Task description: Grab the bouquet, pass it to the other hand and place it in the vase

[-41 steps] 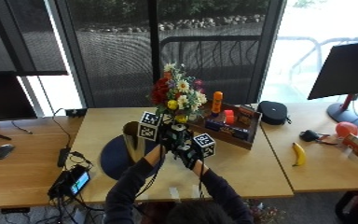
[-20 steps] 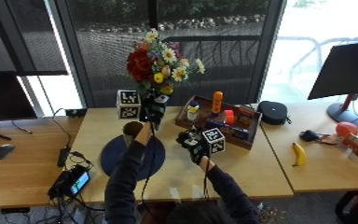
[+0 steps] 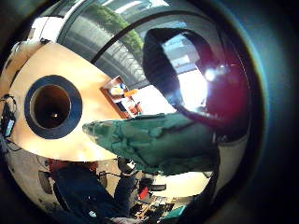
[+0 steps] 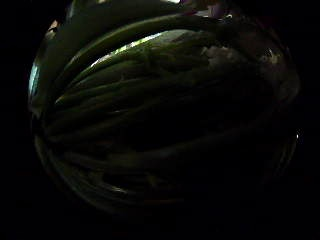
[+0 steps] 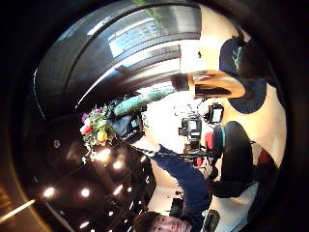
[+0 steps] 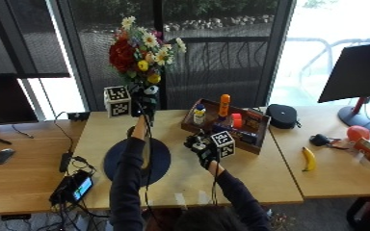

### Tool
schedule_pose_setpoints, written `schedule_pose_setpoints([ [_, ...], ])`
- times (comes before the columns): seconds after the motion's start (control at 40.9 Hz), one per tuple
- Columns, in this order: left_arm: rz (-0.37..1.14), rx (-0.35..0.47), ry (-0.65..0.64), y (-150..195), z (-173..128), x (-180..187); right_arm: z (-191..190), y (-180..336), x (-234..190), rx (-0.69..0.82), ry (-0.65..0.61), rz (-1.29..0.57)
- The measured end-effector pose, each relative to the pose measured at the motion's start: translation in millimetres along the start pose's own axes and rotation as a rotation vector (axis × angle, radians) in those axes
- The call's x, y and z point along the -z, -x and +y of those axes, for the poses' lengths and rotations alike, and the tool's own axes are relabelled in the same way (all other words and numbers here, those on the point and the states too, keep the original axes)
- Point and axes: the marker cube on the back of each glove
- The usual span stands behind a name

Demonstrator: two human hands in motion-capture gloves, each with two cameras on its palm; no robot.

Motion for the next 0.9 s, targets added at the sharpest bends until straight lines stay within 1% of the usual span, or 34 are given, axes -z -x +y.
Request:
schedule_pose_setpoints([
  [0.024,0.000,-0.033,-0.017,2.2,-6.5,2.0,-0.6,-1.4,0.8,-0.004,-0.001,-0.001],
  [0.049,0.002,-0.041,-0.025,4.1,-11.1,3.8,-1.6,-3.2,1.8,-0.010,-0.002,0.000],
  [0.147,0.012,-0.031,-0.026,5.0,-16.1,9.6,-5.6,-9.9,5.1,-0.029,-0.004,0.004],
  [0.269,0.014,-0.033,-0.041,4.1,-19.0,16.1,-2.1,-7.8,4.6,-0.014,0.002,-0.005],
  [0.367,0.015,-0.019,-0.035,2.9,-20.4,20.4,-3.4,-9.0,4.5,-0.018,-0.020,0.011],
  [0.416,0.010,-0.026,-0.047,3.8,-23.4,22.9,-3.2,-8.7,3.6,-0.003,-0.031,0.025],
  [0.489,0.003,-0.033,-0.065,8.0,-29.5,26.2,-3.8,-9.9,2.7,0.036,-0.050,0.052],
  [0.611,0.005,-0.013,-0.056,19.5,-38.1,29.2,-4.4,-13.5,3.1,-0.031,-0.009,0.003],
  [0.684,0.010,-0.009,-0.055,25.4,-41.6,30.8,-5.6,-15.4,3.5,-0.035,-0.013,0.002],
  [0.733,0.008,0.003,-0.050,33.9,-46.5,31.3,-6.1,-16.0,3.6,-0.014,-0.039,0.033],
  [0.782,0.001,0.015,-0.032,46.1,-52.0,32.1,-6.7,-15.7,3.6,0.063,-0.109,0.121],
  [0.831,-0.012,0.010,0.025,62.3,-55.1,33.9,-7.1,-15.5,3.1,0.166,-0.181,0.217],
  [0.856,-0.022,0.000,0.076,72.7,-55.5,35.2,-7.6,-16.1,3.2,0.203,-0.201,0.247],
  [0.904,-0.052,-0.025,0.203,96.2,-55.2,38.0,-10.1,-18.8,5.2,0.229,-0.226,0.281],
])
